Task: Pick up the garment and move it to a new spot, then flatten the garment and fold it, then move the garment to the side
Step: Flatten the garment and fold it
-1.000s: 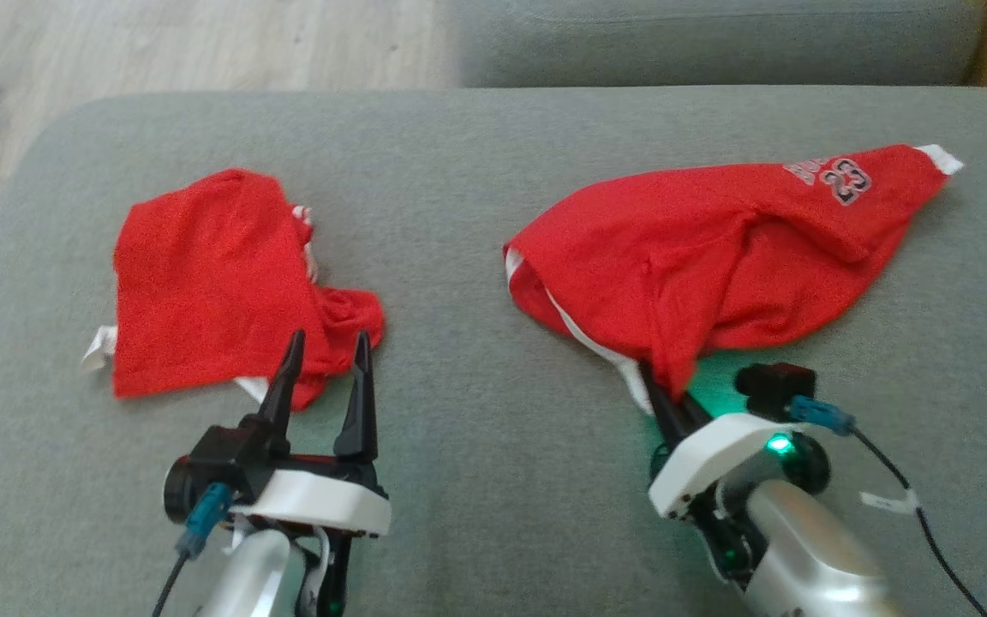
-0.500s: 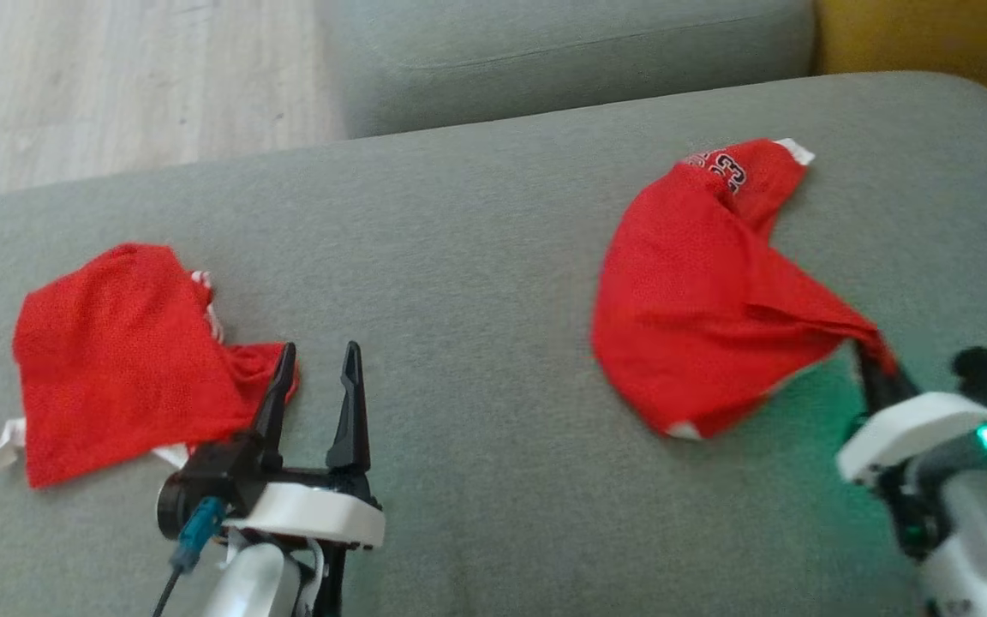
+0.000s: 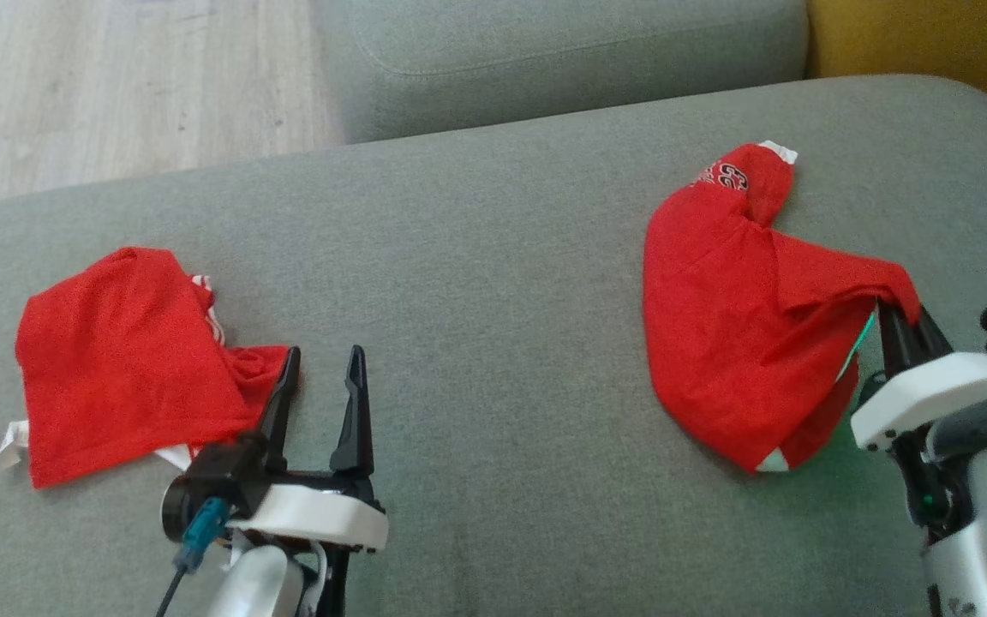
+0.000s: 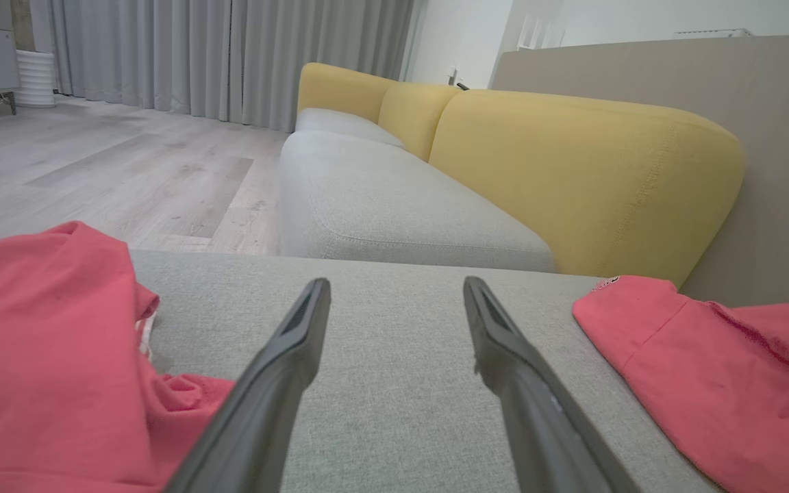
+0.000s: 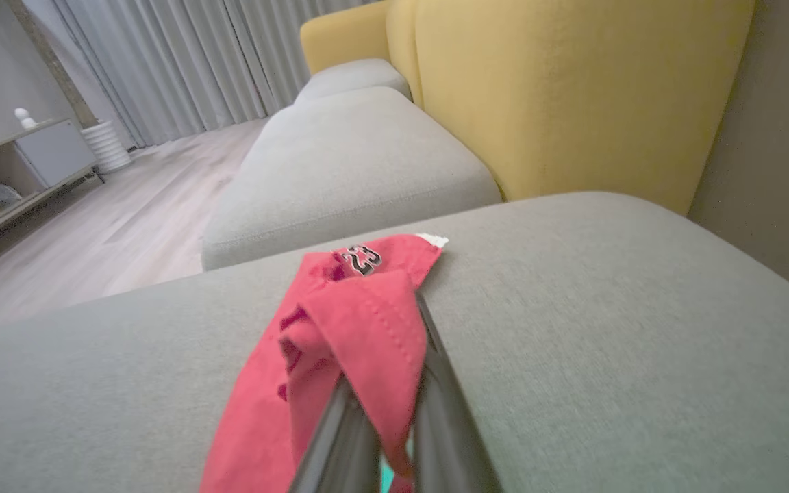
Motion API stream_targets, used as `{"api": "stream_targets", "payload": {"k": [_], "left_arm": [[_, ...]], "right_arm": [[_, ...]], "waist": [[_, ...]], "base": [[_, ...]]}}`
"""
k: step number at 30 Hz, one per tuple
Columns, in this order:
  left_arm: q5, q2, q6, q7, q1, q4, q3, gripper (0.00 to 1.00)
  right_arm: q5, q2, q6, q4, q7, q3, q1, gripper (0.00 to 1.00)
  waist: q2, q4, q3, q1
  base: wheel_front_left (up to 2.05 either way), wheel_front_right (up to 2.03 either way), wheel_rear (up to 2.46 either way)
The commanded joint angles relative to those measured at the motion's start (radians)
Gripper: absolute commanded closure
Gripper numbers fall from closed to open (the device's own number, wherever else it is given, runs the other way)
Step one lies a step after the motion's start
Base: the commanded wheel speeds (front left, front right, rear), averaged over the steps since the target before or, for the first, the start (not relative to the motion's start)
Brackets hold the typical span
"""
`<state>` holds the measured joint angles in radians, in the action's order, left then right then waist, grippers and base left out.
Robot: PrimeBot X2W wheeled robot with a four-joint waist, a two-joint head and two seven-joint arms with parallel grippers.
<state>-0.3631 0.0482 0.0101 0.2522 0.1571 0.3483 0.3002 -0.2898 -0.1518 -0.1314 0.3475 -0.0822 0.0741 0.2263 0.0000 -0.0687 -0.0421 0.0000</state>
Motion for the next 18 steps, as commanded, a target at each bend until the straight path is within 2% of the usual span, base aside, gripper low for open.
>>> {"api": "stream_targets", "payload": {"k": [1,9,14,16,18], "left_arm": [[-0.005,0.002,0.001,0.01,0.032,-0.028,-0.024,0.0],[-0.008,0.002,-0.001,0.01,0.02,-0.024,-0.027,0.0],[-0.006,0.002,0.001,0.01,0.022,-0.019,-0.025,0.0],[-0.009,0.002,0.002,0.01,0.022,-0.017,-0.02,0.0],[-0.012,0.002,0.001,0.01,0.018,-0.017,-0.014,0.0]], "right_arm": [[0.01,-0.003,0.001,-0.063,-0.009,-0.024,0.001,1.0],[-0.013,0.057,0.001,-0.305,-0.086,-0.125,-0.006,1.0],[-0.047,0.087,0.001,-0.335,-0.125,-0.267,0.1,1.0],[-0.092,0.098,0.001,-0.316,-0.123,-0.351,0.207,1.0],[-0.159,0.1,0.001,-0.299,-0.095,-0.376,0.277,1.0]], "waist": [[0.0,0.007,0.006,0.0],[0.0,0.032,0.024,0.0],[0.0,0.046,0.033,0.0],[0.0,0.058,0.039,0.0],[0.0,0.067,0.045,0.0]], "base": [[0.0,0.0,0.0],[0.0,0.0,0.0],[0.0,0.0,0.0],[0.0,0.0,0.0],[0.0,0.0,0.0]]}}
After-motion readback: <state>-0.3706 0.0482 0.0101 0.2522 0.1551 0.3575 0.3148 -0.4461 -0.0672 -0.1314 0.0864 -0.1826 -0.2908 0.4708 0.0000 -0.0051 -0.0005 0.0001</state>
